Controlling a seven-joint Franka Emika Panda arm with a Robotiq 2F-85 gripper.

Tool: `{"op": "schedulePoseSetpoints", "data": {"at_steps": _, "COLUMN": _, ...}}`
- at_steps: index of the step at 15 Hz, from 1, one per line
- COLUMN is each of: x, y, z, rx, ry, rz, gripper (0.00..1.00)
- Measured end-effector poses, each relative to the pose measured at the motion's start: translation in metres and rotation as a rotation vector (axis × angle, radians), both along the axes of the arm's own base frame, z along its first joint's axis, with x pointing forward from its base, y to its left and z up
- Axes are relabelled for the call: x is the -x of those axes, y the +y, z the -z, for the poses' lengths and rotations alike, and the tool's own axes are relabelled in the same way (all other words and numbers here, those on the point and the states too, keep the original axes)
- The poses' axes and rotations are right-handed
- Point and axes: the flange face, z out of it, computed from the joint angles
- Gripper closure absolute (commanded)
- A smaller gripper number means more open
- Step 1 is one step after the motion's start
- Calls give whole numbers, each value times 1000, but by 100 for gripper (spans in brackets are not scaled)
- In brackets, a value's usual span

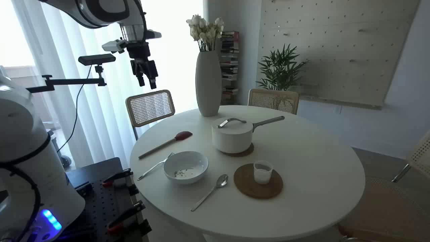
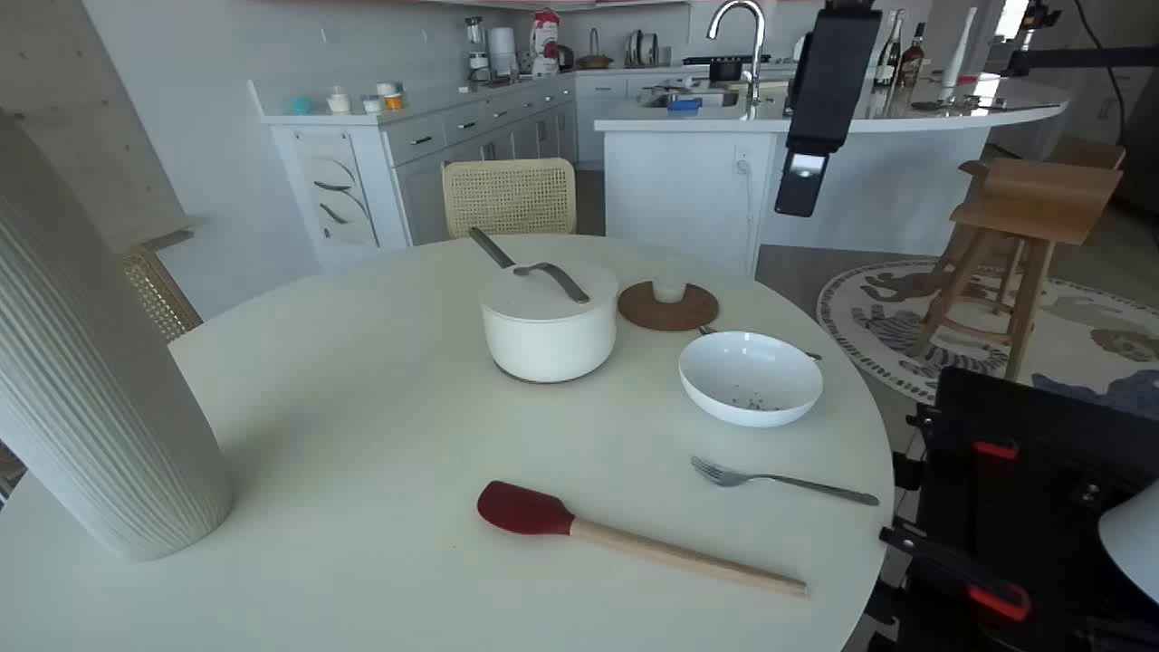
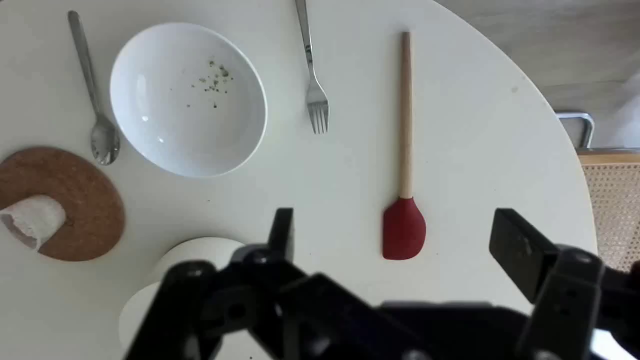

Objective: Take the clear cup and place it at the left side of the white pot

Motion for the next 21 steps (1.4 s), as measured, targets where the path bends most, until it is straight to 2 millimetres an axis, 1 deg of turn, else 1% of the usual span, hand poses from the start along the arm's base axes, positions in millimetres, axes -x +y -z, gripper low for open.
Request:
{"op": "schedulePoseSetpoints", "data": {"at_steps": 10, "x": 0, "y": 0, "z": 0, "rx": 1, "ry": -1, "rz": 0, "gripper": 0}}
{"op": "schedulePoseSetpoints", "data": {"at_steps": 13, "x": -7, "y": -5, "z": -7, "rx": -14, "ry": -38, "rz": 87, "gripper": 0}}
{"op": "schedulePoseSetpoints", "data": {"at_steps": 14, "x": -11, "y": -11, "z": -10, "rx": -19, "ry": -56, "rz": 134, "gripper": 0}}
{"op": "schedulePoseSetpoints", "data": {"at_steps": 16, "x": -21, "y": -31, "z": -15, "rx": -26, "ry": -95, "rz": 227, "gripper": 0}}
{"op": "schedulePoseSetpoints", "data": {"at_steps": 18, "x": -32, "y": -58, "z": -19, "rx": -28, "ry": -125, "rz": 313, "gripper": 0}}
{"op": "schedulePoseSetpoints", "data": {"at_steps": 21, "x": -47, "y": -108, "z": -23, "rx": -28, "ry": -153, "rz": 420, "gripper": 0}}
